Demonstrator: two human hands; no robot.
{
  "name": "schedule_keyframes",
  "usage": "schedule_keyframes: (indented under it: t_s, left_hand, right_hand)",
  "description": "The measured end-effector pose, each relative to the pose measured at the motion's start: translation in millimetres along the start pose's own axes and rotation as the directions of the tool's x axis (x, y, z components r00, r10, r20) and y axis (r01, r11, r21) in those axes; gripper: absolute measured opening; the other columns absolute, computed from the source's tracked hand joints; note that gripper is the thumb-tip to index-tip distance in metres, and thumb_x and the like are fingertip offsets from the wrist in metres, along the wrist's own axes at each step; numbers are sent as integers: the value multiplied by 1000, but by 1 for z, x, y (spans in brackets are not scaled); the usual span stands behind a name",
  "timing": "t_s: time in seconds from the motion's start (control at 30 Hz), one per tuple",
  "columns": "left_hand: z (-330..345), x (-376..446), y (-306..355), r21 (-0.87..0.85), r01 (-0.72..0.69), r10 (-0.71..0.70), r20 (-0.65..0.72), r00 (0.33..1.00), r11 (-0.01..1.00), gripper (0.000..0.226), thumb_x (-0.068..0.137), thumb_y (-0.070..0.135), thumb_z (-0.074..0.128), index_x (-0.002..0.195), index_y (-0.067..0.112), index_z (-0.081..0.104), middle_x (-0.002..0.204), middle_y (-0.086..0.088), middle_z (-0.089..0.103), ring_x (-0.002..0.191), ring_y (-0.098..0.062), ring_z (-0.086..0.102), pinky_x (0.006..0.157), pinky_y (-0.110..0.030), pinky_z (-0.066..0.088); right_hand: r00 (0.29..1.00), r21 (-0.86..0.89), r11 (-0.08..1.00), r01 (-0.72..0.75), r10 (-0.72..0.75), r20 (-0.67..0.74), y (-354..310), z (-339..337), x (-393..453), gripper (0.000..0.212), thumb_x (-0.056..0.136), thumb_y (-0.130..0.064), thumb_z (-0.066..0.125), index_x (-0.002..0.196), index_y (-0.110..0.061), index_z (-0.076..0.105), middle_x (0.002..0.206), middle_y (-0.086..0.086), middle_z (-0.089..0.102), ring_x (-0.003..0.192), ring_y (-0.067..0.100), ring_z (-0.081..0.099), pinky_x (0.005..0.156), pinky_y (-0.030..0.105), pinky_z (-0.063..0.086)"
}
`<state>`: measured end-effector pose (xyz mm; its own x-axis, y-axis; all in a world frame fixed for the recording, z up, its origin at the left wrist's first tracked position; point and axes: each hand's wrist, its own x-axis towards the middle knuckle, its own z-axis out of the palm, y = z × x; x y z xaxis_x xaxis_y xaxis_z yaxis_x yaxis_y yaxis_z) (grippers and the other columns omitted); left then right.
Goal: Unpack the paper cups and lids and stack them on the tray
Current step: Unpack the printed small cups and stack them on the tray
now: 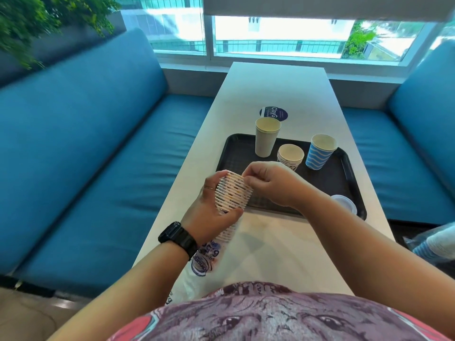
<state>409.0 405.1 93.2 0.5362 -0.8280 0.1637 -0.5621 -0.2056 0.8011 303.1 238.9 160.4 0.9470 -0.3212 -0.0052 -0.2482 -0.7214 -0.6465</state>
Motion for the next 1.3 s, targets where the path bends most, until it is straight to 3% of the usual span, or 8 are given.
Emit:
schedule_keyframes:
  t_s: [0.23,0.4,0.53,0.63,0.83,1.0,1.1,1.3]
  left_hand:
    - [-4,-3,-1,25,4,-4,17,1000,1000,77,87,29,72,131,61,17,142,-2,41,110,-14,54,74,-4,40]
    - [-3,-2,-1,35,-13,11,38,999,999,70,90,28,69,129,60,20,145,0,35,112,-11,49,74,-2,37]
    - [-2,-1,-1,11,-12,12,12,1000,1000,69,88,23,71,130,54,25,140,1,39,111,-9,49,77,0,41]
    - [1,-1,-3,0,-7,7,15,1000,1000,72,87,23,72,136,48,26,141,0,39,110,-9,50,75,5,37]
    - [3,0,-6,-25,-5,5,-4,1000,1000,76,87,26,72,138,53,22,140,3,40,112,-11,55,77,0,40]
    - [6,4,-11,-25,-6,7,8,1000,1000,76,87,28,72,136,55,20,145,1,40,114,-15,58,81,-12,46]
    - [10,6,-14,-10,4,-4,20,1000,1000,77,88,29,71,134,56,15,143,0,43,110,-16,61,81,-16,50]
    - [14,11,-19,-4,32,-32,42,999,999,79,87,28,72,131,55,13,137,-2,49,107,-16,63,87,-31,57]
  right_hand:
    - [998,-108,993,39,-45,-54,-5,3,1,15,96,-21,55,107,-22,65,96,-7,63,85,10,59,72,21,46]
    - [994,-155,986,56,-69,-83,-5,3,2,16,95,-20,54,109,-26,61,91,-16,52,84,4,53,68,14,40]
    - [987,-221,972,75,-104,-123,-6,5,4,26,94,-16,51,117,-23,61,106,-7,60,99,13,55,81,25,43]
    - [972,-176,983,56,-94,-217,-4,1,5,33,95,-13,48,126,-21,60,121,-5,60,106,9,51,86,22,38]
    - [983,26,1000,9,-4,-185,10,4,9,29,96,-26,56,125,-26,60,112,-13,54,103,8,56,88,25,46]
    - [985,174,983,-58,85,-152,24,10,10,5,93,-26,63,95,-27,66,112,-6,62,98,14,61,86,32,52]
    - [979,304,951,-62,117,-166,33,2,12,11,94,-22,61,85,-30,62,118,-7,64,100,13,63,89,36,55]
    - [884,206,978,-20,113,-454,70,-43,24,9,90,-14,67,89,-22,70,110,-7,66,103,15,62,94,37,52]
